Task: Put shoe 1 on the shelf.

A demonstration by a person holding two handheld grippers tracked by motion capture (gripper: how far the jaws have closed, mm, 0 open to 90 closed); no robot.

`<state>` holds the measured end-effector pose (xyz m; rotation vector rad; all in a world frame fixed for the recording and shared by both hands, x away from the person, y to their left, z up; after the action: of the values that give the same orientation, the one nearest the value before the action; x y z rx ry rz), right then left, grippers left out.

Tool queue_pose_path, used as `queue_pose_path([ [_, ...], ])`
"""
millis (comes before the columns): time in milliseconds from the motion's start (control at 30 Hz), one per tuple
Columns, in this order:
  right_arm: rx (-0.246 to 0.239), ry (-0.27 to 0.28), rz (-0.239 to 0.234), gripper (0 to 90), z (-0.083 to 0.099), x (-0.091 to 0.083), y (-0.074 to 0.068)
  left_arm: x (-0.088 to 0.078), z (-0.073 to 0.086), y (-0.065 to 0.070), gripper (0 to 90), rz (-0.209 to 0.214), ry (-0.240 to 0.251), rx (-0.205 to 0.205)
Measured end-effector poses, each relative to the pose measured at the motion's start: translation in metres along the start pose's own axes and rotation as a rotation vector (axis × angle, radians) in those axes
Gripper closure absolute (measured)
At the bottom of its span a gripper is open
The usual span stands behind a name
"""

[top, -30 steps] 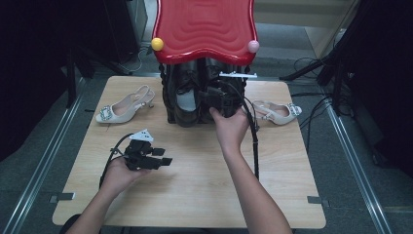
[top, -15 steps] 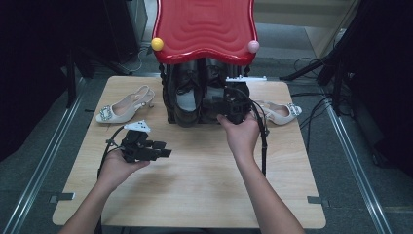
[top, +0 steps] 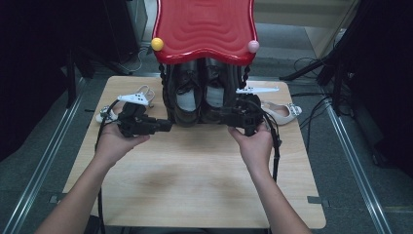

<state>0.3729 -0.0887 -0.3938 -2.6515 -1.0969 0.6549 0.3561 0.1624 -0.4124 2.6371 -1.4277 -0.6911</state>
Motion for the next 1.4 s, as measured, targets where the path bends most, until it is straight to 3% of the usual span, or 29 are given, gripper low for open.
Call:
queue_pose_path([
  [300,0.014,-0.018,-0.025,58.2,0.020,-0.004,0.003,0.008,-0.066,0.003,82.2,0.002,0.015,0.091],
  [567,0.023,-0.031,-0.052,58.9,0.036,0.002,0.005,0.026,-0.116,0.002,85.7,-0.001,0.010,0.140],
  [733,0.026,-0.037,-0.059,59.3,0.042,0.005,0.005,0.033,-0.139,-0.002,87.8,0.007,0.020,0.137],
  [833,0.023,-0.038,-0.061,61.3,0.044,0.007,0.006,0.038,-0.152,-0.002,87.9,-0.002,0.024,0.156],
  [900,0.021,-0.029,-0.063,64.2,0.044,0.007,0.006,0.042,-0.161,-0.003,87.8,-0.002,0.025,0.157],
  [1033,0.008,-0.023,-0.050,78.3,0.044,0.009,0.007,0.047,-0.179,-0.004,87.8,0.007,0.060,0.135],
  [1133,0.013,-0.033,-0.054,83.0,0.046,0.013,0.009,0.052,-0.191,-0.005,87.9,-0.015,0.065,0.158],
  [1200,0.024,-0.039,-0.062,84.5,0.047,0.017,0.010,0.056,-0.197,-0.006,87.9,-0.020,0.060,0.171],
  [1400,0.023,-0.013,-0.061,85.1,0.046,0.021,0.011,0.064,-0.211,-0.012,87.7,-0.037,0.058,0.161],
])
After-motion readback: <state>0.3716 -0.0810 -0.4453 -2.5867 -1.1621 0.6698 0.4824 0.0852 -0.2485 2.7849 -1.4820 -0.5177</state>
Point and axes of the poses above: each handheld gripper's, and its own axes: x roughly forward along the jaws, z roughly out of its underside, y roughly to its right, the point moved 5 cm from there along x, roughly forward along the jaws, and after that the axes turned 15 degrees about y, right-handed, at the moved point
